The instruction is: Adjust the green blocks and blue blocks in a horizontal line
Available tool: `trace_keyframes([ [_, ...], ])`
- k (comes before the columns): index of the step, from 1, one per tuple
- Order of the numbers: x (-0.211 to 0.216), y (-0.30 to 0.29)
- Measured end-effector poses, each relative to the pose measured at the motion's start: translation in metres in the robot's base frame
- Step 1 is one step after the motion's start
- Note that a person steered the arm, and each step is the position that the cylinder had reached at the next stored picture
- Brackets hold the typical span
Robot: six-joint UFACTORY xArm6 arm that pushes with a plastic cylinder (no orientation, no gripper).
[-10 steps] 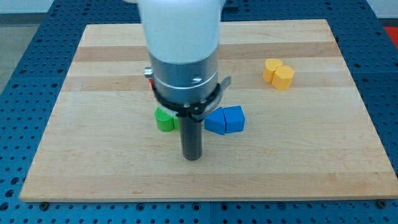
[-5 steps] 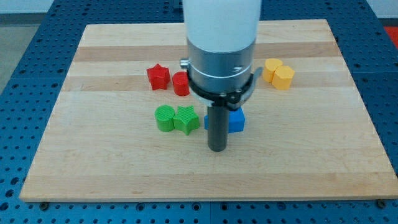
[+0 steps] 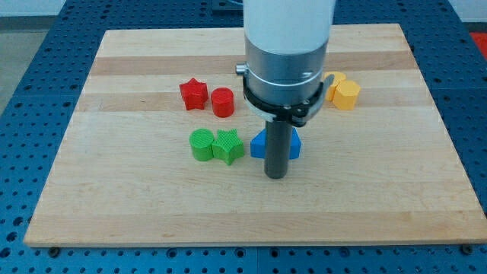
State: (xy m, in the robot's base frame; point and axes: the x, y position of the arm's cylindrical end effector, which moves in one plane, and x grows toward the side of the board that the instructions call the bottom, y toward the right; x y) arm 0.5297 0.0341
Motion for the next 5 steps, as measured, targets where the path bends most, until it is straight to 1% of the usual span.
trace_keyframes([
  [1, 0.003, -0.002],
  [3, 0.003, -0.073],
  [4, 0.003, -0.084],
  [5, 0.002, -0.084],
])
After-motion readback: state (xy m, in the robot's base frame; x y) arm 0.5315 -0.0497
